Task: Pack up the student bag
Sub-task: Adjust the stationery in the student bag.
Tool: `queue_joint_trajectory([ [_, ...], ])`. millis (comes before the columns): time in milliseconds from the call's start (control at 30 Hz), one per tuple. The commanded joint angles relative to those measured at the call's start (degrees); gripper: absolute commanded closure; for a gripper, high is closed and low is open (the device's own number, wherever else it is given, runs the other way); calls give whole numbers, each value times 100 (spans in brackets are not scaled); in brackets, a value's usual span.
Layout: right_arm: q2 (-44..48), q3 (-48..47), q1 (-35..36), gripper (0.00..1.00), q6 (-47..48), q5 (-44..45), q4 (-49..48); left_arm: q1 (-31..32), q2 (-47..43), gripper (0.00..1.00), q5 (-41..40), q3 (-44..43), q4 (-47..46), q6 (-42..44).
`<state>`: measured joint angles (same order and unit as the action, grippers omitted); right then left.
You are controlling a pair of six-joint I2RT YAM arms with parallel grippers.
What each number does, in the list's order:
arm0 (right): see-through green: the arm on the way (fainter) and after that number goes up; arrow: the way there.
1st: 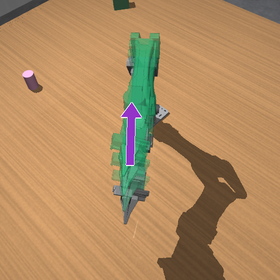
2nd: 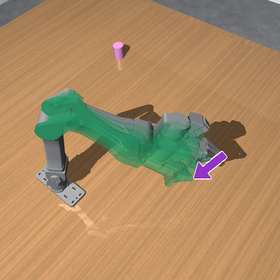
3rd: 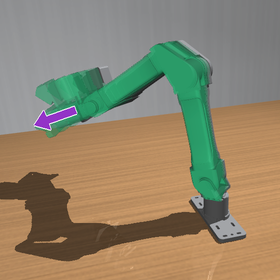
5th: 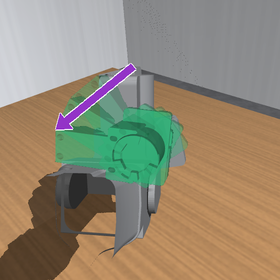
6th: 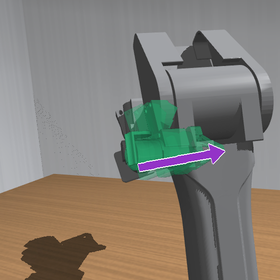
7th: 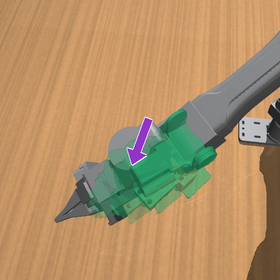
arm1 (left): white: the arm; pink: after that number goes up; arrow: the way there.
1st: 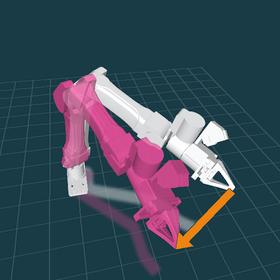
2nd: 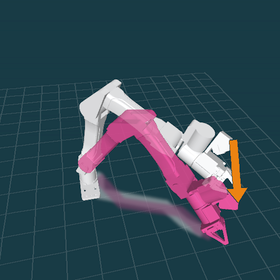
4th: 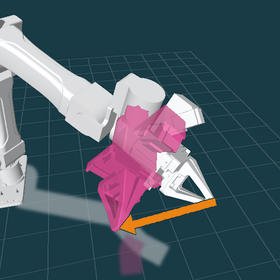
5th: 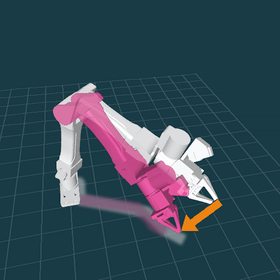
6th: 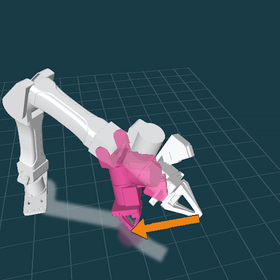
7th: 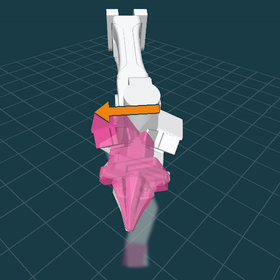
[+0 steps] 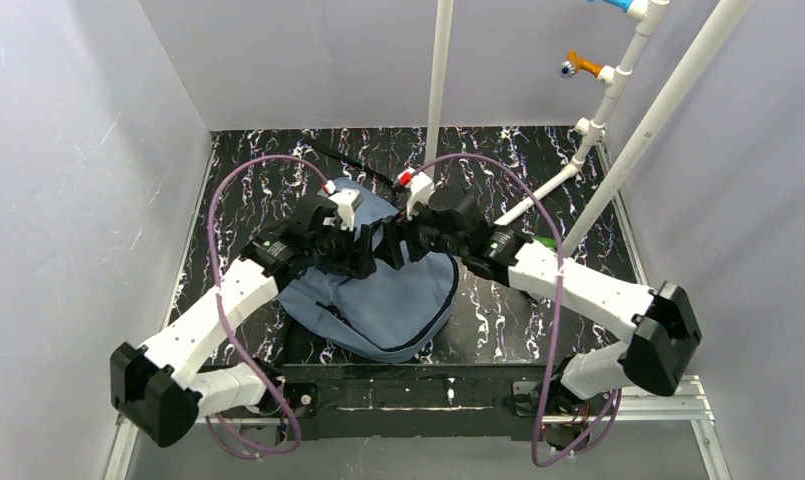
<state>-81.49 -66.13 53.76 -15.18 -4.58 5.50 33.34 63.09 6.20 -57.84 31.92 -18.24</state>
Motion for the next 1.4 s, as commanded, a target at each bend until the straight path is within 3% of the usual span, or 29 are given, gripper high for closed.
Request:
queue_joint_trajectory([
  [0, 586, 256, -23, 23, -134, 122, -87, -82, 360, 34, 514, -134, -234, 459],
  [200, 735, 442, -121, 25, -130, 313, -29, -90, 551, 38, 402, -269, -89, 556],
  [300, 836, 541, -169, 25, -126, 721, 136, -86, 76, 37, 579, -112, -378, 656],
  [433, 1036, 770, -244, 24, -212, 1207, 290, -96, -429, 31, -19, 30, -459, 860],
  [933, 1610, 1032, -427, 23, -328, 1425, 426, -144, 689, 37, 194, -76, 179, 386],
  [1033, 1581, 993, -432, 23, -334, 1347, 382, -154, 819, 44, 575, -92, 266, 365],
  [1100, 1552, 975, -436, 23, -353, 1281, 336, -215, 826, 56, 935, -114, 289, 323],
  [1233, 1514, 936, -436, 24, -376, 1207, 294, -587, 514, 75, 2367, 78, -259, -8],
  [1300, 1514, 932, -436, 23, -374, 1201, 281, -843, 359, 90, 3074, 167, -554, -160],
  [1367, 1494, 935, -436, 23, -380, 1177, 264, -1004, 148, 96, 3495, 239, -842, -228],
])
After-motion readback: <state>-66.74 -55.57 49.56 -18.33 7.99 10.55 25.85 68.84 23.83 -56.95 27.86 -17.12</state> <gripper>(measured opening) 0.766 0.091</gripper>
